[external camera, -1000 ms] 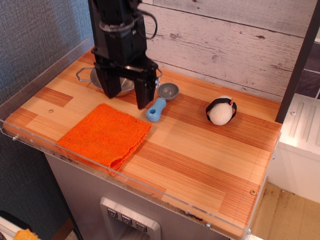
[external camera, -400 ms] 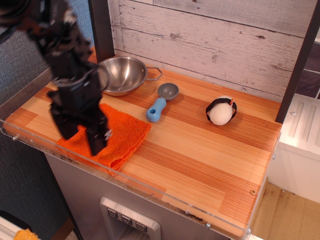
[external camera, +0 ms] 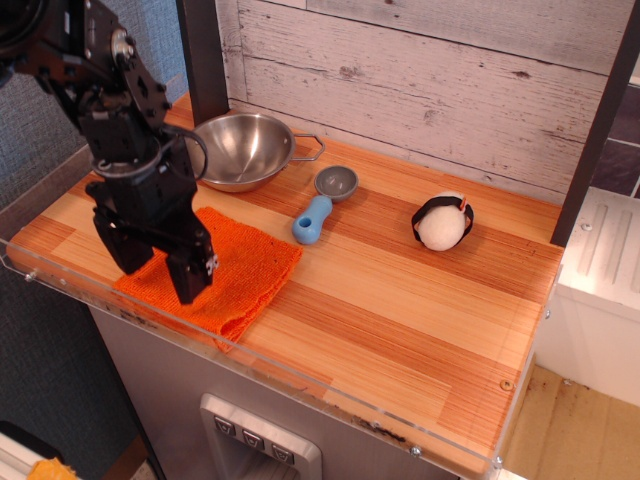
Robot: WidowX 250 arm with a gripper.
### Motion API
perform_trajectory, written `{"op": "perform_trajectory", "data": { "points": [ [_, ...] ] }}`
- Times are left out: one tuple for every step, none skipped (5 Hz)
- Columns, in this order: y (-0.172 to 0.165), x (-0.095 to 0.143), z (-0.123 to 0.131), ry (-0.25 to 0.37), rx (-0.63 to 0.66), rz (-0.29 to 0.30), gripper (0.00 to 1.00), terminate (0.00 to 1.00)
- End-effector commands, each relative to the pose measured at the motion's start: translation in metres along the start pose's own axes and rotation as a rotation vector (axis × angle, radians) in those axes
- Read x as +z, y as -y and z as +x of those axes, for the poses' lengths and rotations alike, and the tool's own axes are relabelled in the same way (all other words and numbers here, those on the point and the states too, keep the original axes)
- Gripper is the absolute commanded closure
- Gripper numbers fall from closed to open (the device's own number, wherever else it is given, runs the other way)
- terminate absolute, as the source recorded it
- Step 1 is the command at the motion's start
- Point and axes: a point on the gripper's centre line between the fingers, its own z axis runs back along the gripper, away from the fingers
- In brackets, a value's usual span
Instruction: Move the orange cloth to the near edge of the table
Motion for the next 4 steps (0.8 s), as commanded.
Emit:
{"op": "perform_trajectory", "data": {
  "points": [
    [0.004,0.016,0.031,0.072,-0.005,-0.038,0.00,0.00],
    [0.007,0.010,0.030,0.049,-0.020,-0.024,0.00,0.00],
    [0.008,0.005,0.028,0.033,-0.038,0.001,0.00,0.00],
    [0.008,-0.004,0.023,-0.010,-0.047,0.045,0.00,0.00]
  ]
}}
